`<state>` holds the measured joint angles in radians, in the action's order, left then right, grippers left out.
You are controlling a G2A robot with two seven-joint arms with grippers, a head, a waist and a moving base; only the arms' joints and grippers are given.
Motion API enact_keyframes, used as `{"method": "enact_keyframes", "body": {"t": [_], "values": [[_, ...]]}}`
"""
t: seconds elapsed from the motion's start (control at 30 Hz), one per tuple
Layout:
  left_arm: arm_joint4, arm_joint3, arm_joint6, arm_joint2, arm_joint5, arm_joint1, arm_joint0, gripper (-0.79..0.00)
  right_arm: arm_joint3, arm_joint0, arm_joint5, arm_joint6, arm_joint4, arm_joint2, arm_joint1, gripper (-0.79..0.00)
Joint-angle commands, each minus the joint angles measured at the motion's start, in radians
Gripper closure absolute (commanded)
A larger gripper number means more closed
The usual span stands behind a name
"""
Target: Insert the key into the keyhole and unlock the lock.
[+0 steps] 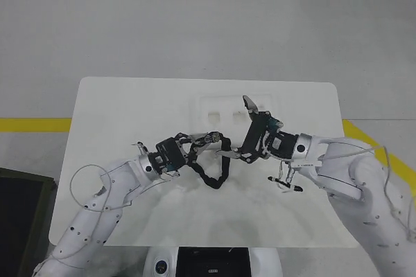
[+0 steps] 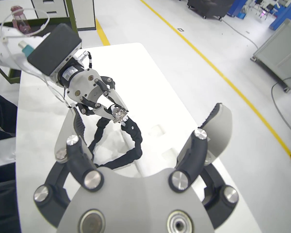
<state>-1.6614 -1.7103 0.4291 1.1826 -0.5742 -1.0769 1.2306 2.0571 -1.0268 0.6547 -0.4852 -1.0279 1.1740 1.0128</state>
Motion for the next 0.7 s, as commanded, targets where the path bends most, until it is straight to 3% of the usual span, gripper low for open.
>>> {"method": "enact_keyframes", "body": {"t": [0.0,0.23,0.37,0.43,0.63,0.67], "values": [[0.036,0.0,-0.016,0.01,-0.059,0.002,-0.008,0.0,0.0,0.011,0.072,0.02,-0.06,0.003,-0.003,-0.785],[0.139,0.001,-0.105,0.027,-0.219,0.007,-0.061,0.0,-0.013,0.039,0.2,0.11,-0.243,-0.012,-0.009,-0.785],[0.152,0.004,-0.156,0.031,-0.215,0.007,-0.084,0.0,-0.018,0.06,0.239,0.162,-0.348,-0.04,-0.008,-0.785],[0.154,0.008,-0.178,0.028,-0.233,0.007,-0.096,0.0,-0.021,0.075,0.262,0.183,-0.402,-0.059,-0.007,-0.686],[0.199,0.03,-0.234,0.016,-0.3,0.007,-0.132,0.0,-0.039,0.117,0.278,0.256,-0.527,-0.102,-0.004,-0.693],[0.207,0.033,-0.243,0.013,-0.305,0.007,-0.136,0.0,-0.041,0.124,0.279,0.268,-0.548,-0.108,-0.004,-0.659]]}}
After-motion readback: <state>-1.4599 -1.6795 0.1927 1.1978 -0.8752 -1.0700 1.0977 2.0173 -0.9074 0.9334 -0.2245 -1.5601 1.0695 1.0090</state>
